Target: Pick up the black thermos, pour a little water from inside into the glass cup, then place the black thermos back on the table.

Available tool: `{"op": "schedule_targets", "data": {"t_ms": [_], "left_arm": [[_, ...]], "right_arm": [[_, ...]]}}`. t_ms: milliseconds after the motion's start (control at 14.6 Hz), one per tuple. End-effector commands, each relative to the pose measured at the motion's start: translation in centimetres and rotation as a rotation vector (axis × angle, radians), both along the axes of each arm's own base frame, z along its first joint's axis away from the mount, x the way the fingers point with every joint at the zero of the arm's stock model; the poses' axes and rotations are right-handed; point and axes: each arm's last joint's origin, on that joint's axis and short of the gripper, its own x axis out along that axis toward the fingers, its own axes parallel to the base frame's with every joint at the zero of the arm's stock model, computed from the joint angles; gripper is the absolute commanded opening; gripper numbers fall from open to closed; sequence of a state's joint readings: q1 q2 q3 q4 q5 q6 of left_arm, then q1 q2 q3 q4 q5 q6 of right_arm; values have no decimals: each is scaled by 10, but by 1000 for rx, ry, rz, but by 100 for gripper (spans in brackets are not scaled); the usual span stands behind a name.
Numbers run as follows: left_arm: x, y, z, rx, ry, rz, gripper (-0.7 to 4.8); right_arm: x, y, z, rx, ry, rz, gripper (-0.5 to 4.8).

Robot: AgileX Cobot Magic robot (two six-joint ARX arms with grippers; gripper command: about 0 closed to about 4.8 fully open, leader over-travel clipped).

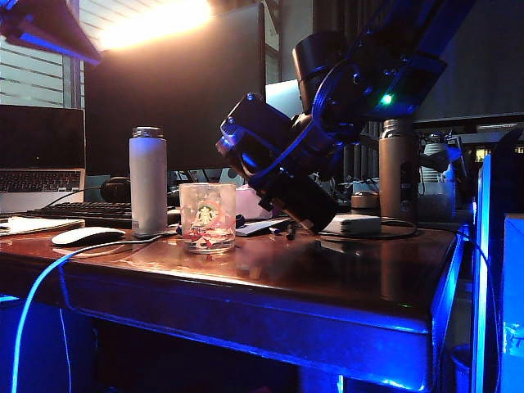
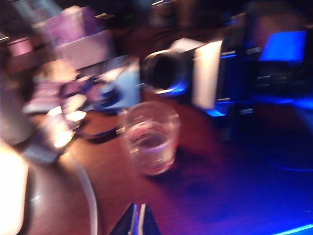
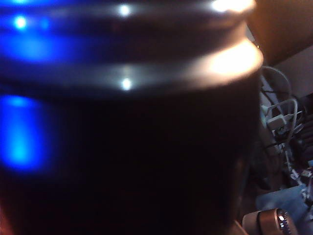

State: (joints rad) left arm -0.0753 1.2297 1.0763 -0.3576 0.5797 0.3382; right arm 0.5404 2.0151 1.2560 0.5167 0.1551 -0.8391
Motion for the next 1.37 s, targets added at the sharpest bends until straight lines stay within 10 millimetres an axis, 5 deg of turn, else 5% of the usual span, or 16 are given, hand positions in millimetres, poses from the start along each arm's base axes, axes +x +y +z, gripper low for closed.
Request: {"op": "schedule_targets", "data": {"t_ms": [69,1370], "left_arm": [[0,0,3,-7,-12,-1,31],[-1,-1,2,-33,11,-21,31]], "right_arm": [[1,2,16,-8,-103,10,157],[2,2,19,-229,-244,23,157]]}}
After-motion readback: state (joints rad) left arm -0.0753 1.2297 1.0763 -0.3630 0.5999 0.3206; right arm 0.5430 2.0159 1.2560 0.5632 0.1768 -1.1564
